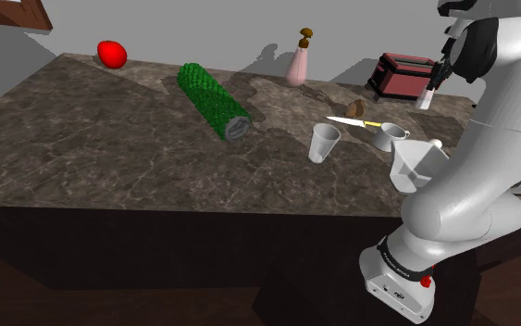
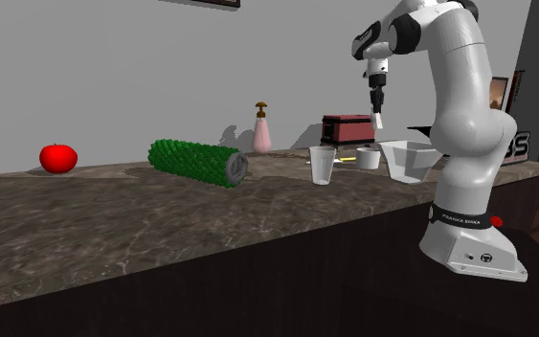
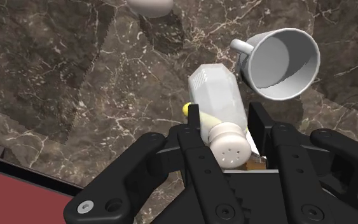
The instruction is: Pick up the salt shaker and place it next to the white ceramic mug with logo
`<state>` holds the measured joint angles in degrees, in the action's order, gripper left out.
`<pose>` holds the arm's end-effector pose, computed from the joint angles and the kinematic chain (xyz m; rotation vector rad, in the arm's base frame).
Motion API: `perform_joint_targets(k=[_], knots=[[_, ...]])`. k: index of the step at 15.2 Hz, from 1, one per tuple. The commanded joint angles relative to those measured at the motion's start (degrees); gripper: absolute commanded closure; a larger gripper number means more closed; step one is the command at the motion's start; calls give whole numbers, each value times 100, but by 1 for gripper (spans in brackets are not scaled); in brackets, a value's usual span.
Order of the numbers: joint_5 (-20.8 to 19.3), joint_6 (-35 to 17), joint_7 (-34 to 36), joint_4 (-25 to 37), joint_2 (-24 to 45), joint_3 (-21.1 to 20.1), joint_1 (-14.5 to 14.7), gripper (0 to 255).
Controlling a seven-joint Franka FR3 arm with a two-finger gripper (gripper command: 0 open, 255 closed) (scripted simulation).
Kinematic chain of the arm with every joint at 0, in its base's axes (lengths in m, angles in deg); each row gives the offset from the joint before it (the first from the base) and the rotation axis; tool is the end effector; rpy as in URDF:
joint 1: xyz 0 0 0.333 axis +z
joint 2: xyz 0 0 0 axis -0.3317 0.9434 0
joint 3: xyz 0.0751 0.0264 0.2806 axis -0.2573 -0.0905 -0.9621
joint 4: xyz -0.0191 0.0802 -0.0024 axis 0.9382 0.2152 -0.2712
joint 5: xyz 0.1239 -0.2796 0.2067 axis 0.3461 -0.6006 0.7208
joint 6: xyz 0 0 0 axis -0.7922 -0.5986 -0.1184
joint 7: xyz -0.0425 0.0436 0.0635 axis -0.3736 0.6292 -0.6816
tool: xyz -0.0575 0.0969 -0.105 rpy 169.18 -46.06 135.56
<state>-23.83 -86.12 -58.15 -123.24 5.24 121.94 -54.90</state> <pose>0.2375 -0.5513 0.4564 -3.0243 0.3713 0.1734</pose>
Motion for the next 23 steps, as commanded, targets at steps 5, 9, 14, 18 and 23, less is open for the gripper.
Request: perform_joint_targets(k=[5,9,14,18,23], knots=[[-6,-477,7,-501,-25,-16,73,255],[11,-777,2,-790,-7,-31,101,255],[52,-1138,-15,-1109,48,-56,119,255],[100,-1416,-37,-1334,117,-81,122,255],[178,-1753,-74,-1578,230,-121,112,255]])
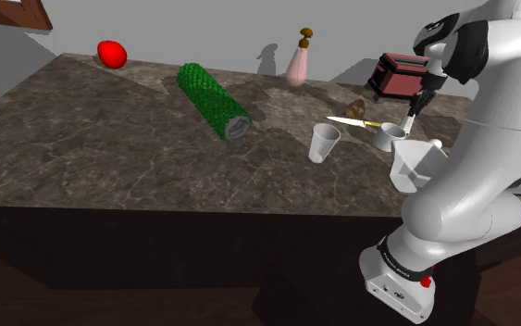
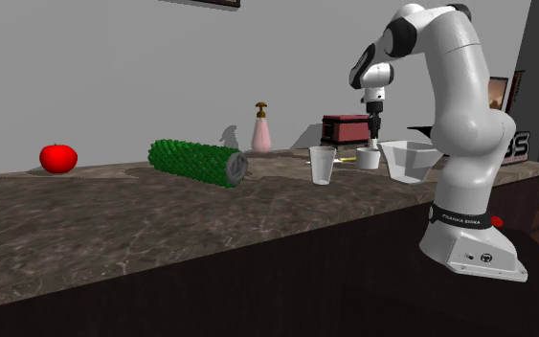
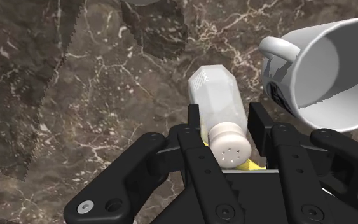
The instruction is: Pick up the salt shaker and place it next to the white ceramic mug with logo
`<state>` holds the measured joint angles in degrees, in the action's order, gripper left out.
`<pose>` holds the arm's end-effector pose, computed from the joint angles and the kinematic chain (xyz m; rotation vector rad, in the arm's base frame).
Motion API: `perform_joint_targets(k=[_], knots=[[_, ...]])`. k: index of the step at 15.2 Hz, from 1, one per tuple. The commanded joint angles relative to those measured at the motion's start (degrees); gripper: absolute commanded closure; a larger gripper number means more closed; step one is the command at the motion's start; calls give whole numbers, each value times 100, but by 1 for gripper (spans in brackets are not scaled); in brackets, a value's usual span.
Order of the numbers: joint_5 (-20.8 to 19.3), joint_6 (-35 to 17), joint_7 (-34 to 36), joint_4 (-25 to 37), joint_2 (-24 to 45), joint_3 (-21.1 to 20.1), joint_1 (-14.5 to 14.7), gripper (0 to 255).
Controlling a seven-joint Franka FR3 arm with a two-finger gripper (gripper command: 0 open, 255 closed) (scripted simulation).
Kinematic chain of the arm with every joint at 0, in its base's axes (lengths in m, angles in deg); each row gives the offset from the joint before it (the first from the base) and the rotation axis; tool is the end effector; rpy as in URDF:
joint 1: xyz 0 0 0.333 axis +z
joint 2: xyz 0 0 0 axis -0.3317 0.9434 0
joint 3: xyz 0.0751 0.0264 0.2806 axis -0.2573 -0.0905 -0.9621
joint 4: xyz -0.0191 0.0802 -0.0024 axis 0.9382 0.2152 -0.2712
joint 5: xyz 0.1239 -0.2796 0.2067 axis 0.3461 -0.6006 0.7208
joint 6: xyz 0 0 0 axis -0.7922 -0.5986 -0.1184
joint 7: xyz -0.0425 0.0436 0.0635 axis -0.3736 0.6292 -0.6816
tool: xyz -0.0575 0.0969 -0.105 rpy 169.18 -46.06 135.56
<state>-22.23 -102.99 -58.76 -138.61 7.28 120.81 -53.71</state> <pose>0.2385 -0.5521 0.3419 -3.0245 0.3707 0.1733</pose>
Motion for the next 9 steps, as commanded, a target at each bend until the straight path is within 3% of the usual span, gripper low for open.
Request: perform_joint_targets(k=[1,9], knots=[[35,-131,-22,-86,52,-16,-11,255],[98,-344,-53,-221,146,-49,-26,255]])
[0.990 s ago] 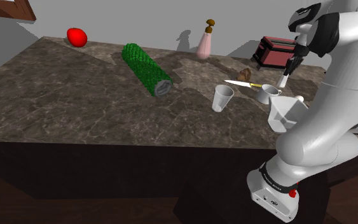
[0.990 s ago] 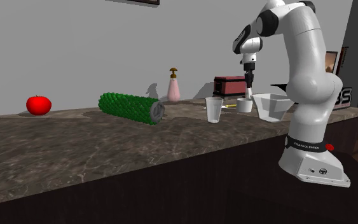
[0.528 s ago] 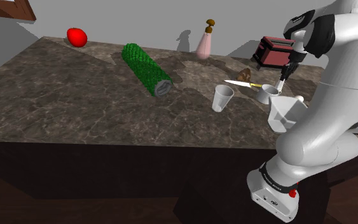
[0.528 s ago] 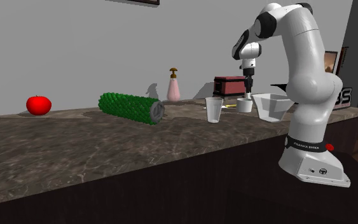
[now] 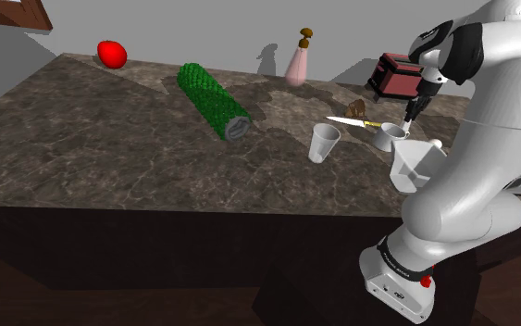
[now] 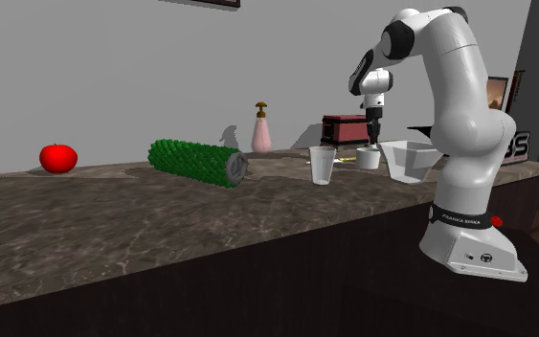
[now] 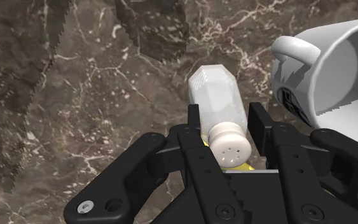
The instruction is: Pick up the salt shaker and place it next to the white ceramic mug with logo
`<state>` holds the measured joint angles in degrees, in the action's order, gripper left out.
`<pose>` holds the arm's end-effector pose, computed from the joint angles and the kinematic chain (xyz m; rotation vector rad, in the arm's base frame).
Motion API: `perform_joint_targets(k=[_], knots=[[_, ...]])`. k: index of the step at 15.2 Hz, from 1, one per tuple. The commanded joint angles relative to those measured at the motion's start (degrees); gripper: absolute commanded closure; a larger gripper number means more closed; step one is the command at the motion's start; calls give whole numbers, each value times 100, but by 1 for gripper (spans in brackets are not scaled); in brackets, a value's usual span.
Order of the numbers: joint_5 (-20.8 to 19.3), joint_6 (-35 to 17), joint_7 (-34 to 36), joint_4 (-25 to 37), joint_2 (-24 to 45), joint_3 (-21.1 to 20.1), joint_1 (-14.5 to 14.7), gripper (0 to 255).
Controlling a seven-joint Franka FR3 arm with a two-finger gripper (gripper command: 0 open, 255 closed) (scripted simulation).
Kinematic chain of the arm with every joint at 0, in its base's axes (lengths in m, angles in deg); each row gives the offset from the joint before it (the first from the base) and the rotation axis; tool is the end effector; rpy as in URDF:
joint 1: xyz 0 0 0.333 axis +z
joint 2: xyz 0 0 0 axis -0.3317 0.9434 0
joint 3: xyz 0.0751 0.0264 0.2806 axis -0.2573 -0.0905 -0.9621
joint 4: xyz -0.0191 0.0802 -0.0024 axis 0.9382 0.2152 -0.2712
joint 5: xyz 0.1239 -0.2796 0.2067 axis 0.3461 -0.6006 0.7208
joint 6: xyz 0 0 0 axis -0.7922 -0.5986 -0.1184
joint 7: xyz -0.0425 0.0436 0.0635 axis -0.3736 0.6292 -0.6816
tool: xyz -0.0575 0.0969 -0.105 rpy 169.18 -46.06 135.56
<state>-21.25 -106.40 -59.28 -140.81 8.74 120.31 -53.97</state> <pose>0.2382 -0.5526 0.3158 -3.0247 0.3707 0.1730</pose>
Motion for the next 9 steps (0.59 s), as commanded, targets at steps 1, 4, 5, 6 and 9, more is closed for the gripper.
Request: perform_joint_targets(k=[1,4,5,6,9], knots=[[0,-2,0,-1,0,0,0,255],[0,-2,0,-1,0,0,0,0],[0,-2,0,-1,0,0,0,0],[0,-2,0,-1,0,0,0,0],[0,-2,0,-1,0,0,0,0]])
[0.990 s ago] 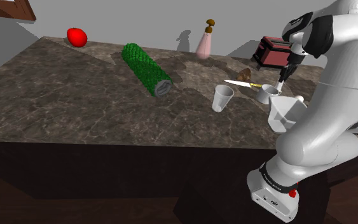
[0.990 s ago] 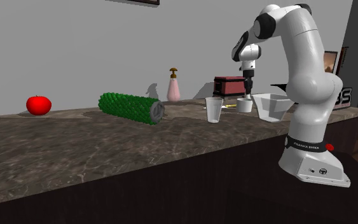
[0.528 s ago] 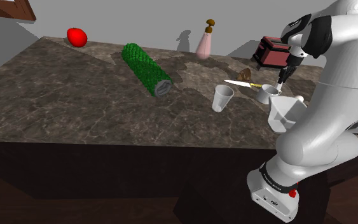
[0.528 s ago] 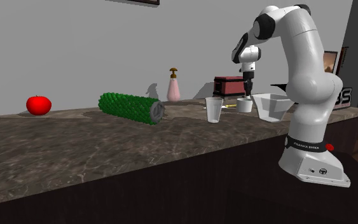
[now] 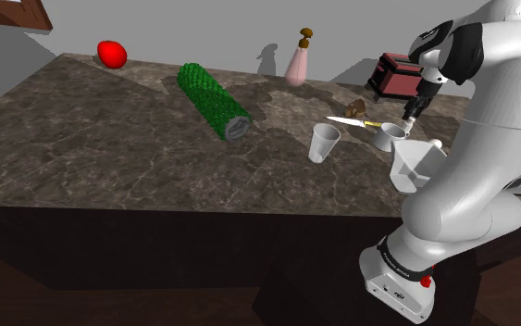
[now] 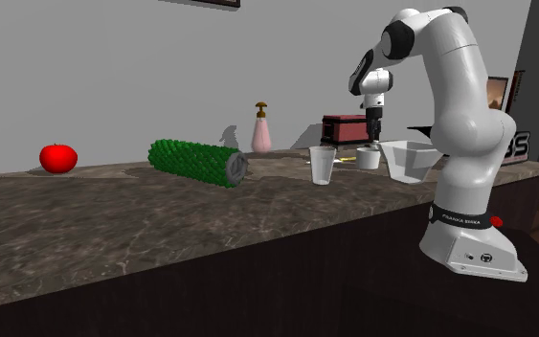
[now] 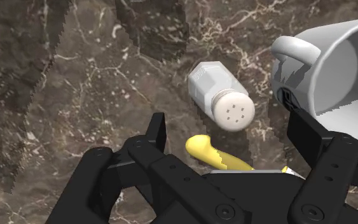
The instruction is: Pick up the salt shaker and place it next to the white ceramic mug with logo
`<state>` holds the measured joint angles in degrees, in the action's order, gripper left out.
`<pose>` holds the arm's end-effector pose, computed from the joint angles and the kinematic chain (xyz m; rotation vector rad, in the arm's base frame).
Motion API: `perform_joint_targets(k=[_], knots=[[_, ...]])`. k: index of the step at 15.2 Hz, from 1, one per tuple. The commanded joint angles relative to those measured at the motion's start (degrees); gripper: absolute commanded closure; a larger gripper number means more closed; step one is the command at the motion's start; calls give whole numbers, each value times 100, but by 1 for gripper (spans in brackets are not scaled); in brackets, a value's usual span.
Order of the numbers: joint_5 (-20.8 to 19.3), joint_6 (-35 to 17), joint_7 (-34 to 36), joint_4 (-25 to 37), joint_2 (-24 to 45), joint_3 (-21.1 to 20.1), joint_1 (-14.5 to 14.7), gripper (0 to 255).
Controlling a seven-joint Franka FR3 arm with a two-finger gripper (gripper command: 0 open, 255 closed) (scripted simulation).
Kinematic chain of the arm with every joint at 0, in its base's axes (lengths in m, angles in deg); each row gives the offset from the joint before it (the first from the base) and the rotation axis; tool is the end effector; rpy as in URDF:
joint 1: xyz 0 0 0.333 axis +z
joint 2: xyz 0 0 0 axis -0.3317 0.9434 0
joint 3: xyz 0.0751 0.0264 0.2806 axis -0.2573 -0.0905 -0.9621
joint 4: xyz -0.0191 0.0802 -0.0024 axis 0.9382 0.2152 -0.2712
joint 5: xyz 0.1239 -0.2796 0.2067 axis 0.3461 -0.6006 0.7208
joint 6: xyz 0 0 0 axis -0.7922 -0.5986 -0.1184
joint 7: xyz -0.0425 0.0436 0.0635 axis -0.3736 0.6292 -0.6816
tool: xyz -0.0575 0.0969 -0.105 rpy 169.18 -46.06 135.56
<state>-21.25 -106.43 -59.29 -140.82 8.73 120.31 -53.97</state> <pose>0.2382 -0.5526 0.3159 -3.0251 0.3705 0.1726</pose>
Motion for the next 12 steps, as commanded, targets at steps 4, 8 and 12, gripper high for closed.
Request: perform_joint_targets(k=[4,8,12], knots=[[-92,690,69,618,-97,50,-26,0],[-92,690,69,618,-97,50,-26,0],[-92,689,69,617,-97,50,-26,0]])
